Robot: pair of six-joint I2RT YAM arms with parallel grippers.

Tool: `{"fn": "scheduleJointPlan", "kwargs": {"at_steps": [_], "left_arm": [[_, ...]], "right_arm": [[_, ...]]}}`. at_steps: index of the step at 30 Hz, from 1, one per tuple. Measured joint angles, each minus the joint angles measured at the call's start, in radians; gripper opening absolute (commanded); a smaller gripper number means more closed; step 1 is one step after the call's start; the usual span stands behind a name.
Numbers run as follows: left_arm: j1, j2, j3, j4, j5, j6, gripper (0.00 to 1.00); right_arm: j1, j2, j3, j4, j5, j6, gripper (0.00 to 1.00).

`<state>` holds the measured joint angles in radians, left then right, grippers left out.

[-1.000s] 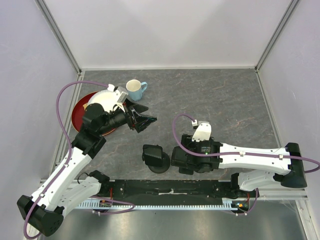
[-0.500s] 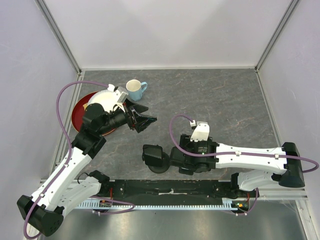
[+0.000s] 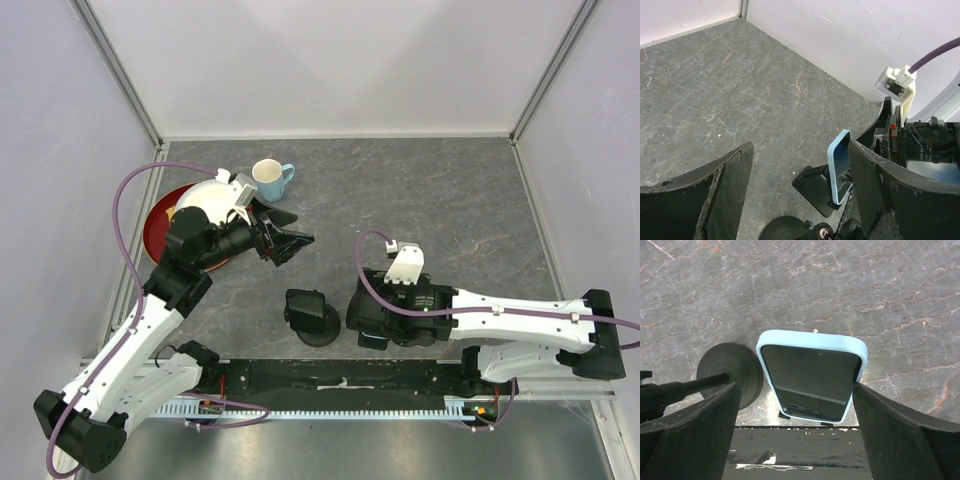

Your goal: Place the phone on the phone stand

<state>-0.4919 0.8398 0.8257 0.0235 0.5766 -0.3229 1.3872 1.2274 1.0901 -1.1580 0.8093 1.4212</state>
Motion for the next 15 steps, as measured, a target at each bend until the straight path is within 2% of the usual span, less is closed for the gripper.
{"fn": "scheduleJointPlan", "kwargs": {"at_steps": [10,15], "left_arm": [[-0.005,0.0,0.0,-0.017,-0.013,0.01,0.84],[-0.005,-0.006,0.0,-0.03,-0.047,0.018,0.86]], "right_arm": [[0.0,-0.071,0.01,0.063,0.011,-0.14,0.98],[0.0,-0.164,0.053,0.062,0.064,-0.233,0.98]]}}
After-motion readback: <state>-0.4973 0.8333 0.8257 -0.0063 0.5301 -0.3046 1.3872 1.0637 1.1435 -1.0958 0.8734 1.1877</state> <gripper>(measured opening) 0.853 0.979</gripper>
